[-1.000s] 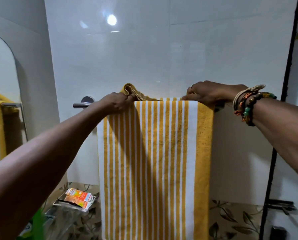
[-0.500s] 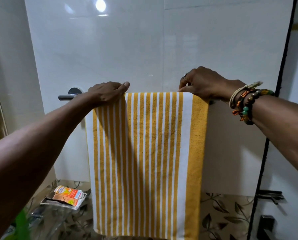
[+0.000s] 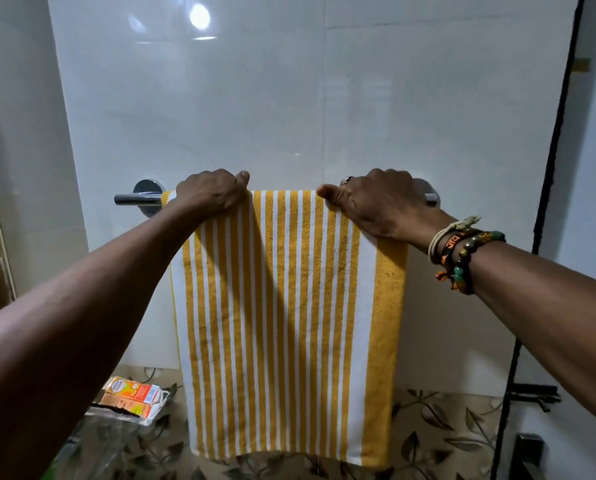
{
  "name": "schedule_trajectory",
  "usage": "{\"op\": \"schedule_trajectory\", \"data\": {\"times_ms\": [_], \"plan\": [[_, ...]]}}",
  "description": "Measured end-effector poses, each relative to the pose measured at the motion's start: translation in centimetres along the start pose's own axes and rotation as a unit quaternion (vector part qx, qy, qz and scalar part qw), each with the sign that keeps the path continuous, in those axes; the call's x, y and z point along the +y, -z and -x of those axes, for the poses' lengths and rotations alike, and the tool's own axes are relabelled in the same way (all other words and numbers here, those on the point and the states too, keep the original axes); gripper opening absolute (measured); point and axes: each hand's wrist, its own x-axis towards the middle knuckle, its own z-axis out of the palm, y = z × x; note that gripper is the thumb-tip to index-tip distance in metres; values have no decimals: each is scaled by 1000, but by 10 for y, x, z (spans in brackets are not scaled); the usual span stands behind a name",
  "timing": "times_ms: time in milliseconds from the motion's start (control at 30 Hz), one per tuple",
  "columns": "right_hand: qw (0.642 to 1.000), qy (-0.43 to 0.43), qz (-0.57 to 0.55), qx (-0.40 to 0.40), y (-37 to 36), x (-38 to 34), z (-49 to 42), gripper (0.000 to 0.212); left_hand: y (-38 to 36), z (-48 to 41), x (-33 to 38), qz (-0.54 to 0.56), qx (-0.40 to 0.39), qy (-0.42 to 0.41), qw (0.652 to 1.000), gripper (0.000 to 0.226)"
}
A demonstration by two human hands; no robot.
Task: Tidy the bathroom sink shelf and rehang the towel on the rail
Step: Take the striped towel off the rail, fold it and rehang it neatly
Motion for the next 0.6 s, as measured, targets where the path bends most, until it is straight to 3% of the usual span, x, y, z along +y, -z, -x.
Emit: {"op": "schedule_trajectory", "data": {"times_ms": [67, 167, 300, 400, 500, 600], "plan": [[1000, -11, -2, -24, -2, 2, -4, 78, 1, 3, 2, 0, -5, 10, 1000, 68], [990, -44, -57, -124, 1, 9, -21, 81, 4, 6, 2, 36, 0, -19, 999, 74], [969, -70, -114, -210, 0, 14, -35, 79, 3, 17, -13, 135, 84, -90, 983, 61], [964, -86, -138, -211, -3, 15, -36, 77, -3, 25, -20, 65, 100, -120, 986, 64], [968, -91, -128, -196, -4, 14, -36, 74, -7, 19, -18, -1, 120, -108, 987, 81], [971, -117, -115, -174, -2, 11, -34, 68, -7, 17, -18, 13, 118, -111, 987, 89]]}}
